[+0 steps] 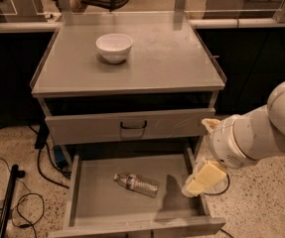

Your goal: Pick water bottle from middle drawer and place on counter

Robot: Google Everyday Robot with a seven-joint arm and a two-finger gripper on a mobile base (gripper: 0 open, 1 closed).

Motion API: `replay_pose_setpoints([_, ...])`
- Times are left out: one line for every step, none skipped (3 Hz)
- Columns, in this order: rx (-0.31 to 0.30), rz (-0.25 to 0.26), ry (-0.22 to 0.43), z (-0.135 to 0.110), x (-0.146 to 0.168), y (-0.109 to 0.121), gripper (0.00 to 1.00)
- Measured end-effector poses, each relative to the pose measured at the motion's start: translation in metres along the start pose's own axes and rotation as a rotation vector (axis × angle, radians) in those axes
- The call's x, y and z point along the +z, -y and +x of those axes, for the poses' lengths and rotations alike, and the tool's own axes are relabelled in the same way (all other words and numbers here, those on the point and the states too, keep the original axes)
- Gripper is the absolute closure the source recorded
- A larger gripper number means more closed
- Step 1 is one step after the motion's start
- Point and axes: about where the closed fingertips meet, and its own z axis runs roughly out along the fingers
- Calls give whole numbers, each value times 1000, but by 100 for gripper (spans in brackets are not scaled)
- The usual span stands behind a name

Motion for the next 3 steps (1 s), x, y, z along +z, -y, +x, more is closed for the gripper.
replay_pose_setpoints([14,-13,14,-1,5,-2,0])
replay_pose_setpoints([38,-46,16,4,30,-3,0])
replay_pose_setpoints([72,-88,25,16,74,-5,0])
